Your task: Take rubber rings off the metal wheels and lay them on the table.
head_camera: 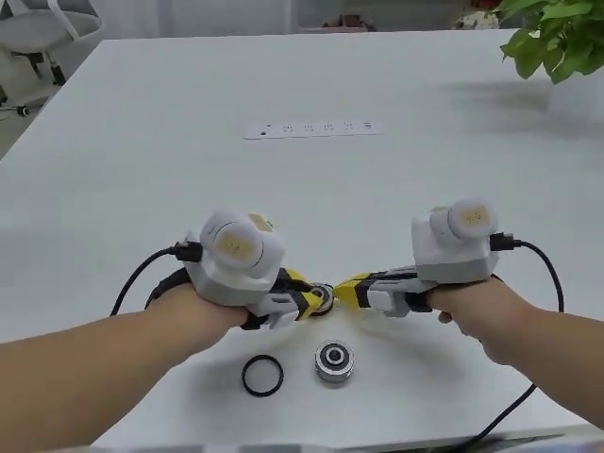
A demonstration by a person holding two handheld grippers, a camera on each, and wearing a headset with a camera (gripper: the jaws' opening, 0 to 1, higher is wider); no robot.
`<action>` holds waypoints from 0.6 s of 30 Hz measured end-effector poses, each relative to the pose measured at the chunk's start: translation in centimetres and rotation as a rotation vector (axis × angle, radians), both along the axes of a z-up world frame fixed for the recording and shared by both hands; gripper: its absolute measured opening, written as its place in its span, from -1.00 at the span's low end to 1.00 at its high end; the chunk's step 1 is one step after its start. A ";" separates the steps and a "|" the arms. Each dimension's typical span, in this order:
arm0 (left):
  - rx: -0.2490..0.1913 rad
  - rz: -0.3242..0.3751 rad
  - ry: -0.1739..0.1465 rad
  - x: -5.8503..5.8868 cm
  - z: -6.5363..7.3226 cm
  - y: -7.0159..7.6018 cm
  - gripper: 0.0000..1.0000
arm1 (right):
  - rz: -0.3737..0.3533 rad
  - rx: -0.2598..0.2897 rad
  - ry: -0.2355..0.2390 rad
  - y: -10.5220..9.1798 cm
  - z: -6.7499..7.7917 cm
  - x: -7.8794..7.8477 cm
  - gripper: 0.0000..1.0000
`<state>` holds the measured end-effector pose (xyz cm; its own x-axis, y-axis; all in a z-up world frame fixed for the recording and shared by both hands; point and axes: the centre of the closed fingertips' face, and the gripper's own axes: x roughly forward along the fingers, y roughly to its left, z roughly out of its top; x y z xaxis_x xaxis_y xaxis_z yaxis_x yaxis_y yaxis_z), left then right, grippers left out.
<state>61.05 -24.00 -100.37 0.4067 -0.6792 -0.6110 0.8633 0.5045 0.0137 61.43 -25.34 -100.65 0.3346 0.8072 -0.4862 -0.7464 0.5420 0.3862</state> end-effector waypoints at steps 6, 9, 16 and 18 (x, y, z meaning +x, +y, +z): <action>0.005 0.000 -0.004 0.0 0.0 0.0 -0.76 | 0.000 -0.002 -0.001 0.1 0.1 0.0 -1.00; 0.009 -0.002 -0.007 0.0 0.0 0.0 -0.76 | 0.001 0.005 0.008 0.1 0.1 -0.1 -1.00; 0.017 -0.003 -0.009 0.0 0.0 0.0 -0.76 | 0.004 0.018 0.017 0.4 0.3 -0.4 -1.00; 0.019 -0.004 -0.009 0.0 -0.1 0.0 -0.76 | 0.008 0.022 0.018 0.4 0.4 -0.5 -1.00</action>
